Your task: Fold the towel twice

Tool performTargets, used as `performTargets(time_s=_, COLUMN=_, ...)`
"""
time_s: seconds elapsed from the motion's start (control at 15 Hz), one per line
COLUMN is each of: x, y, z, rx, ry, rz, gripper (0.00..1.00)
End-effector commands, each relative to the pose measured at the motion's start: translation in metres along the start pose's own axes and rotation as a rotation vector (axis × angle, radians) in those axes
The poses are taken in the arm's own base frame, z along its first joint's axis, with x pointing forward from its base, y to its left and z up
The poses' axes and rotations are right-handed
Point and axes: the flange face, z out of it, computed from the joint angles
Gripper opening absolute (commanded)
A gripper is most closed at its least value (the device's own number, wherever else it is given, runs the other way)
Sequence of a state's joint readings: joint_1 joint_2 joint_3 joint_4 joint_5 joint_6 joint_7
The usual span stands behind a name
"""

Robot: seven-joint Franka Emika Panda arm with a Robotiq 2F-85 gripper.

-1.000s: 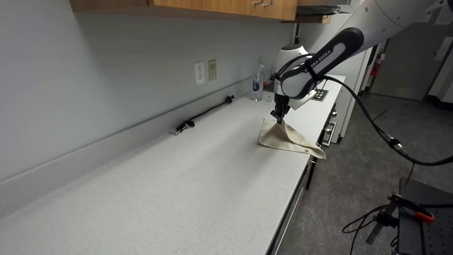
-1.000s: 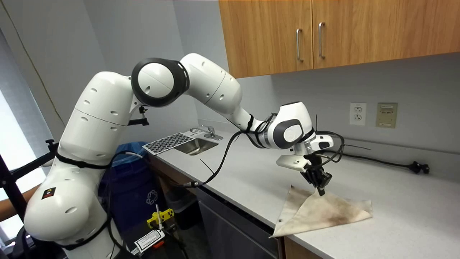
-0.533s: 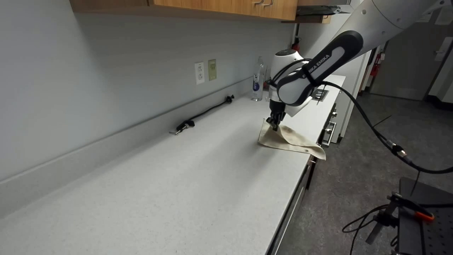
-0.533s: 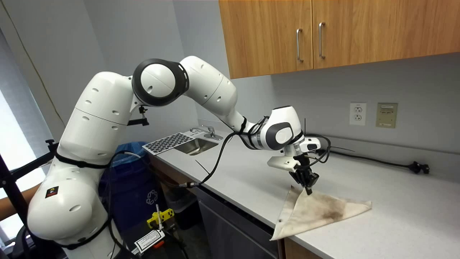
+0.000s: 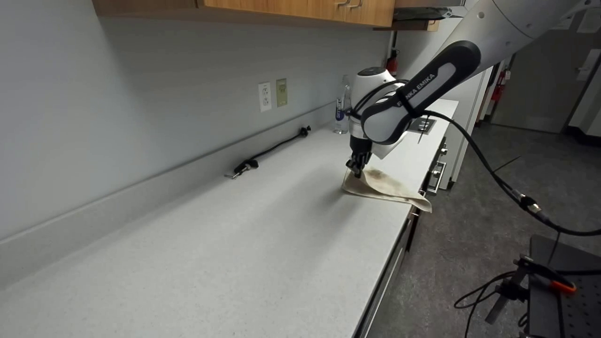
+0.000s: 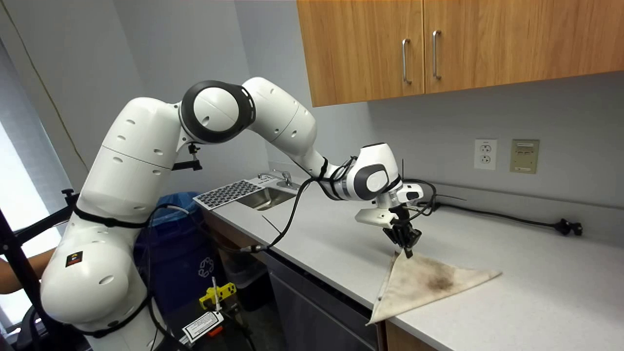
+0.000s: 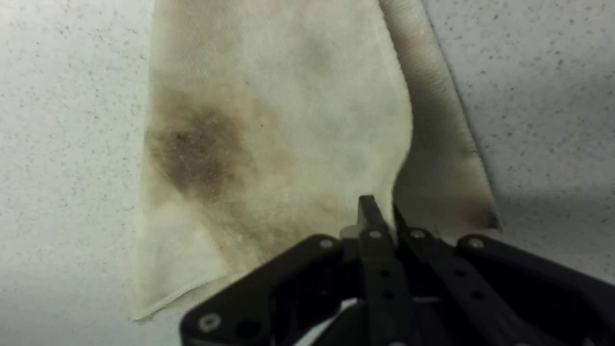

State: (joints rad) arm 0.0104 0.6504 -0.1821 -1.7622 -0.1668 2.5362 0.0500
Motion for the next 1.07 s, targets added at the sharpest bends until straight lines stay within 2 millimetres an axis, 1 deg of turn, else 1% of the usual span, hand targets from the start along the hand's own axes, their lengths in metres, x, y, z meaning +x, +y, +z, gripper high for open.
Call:
performTargets(time_s=0.0, x=0.002, y=-0.013, z=-0.014, rx=0.002, ry=0.035, rz=-0.018, gripper=0.00)
performTargets(time_s=0.33, x=0.003, y=-0.028, z=-0.015, rx=0.025, ry=0.024, rz=-0.027, gripper=0.00)
performTargets(time_s=0.4, x=0.003, y=-0.029, z=-0.015, rx=0.024, ry=0.021, rz=-0.030, gripper=0.24)
performTargets(time_s=0.53, x=0.003, y=-0.030, z=-0.014, rx=0.016, ry=0.023, rz=-0.029, gripper=0.33)
performTargets(time_s=0.73, x=0.003, y=-0.023, z=-0.016, rx=0.015, ry=0.022, rz=-0.024, gripper=0.58)
performTargets(time_s=1.0, x=-0.004, y=-0.010, z=-0.018, rx=0.006, ry=0.016, rz=-0.010, gripper=0.86)
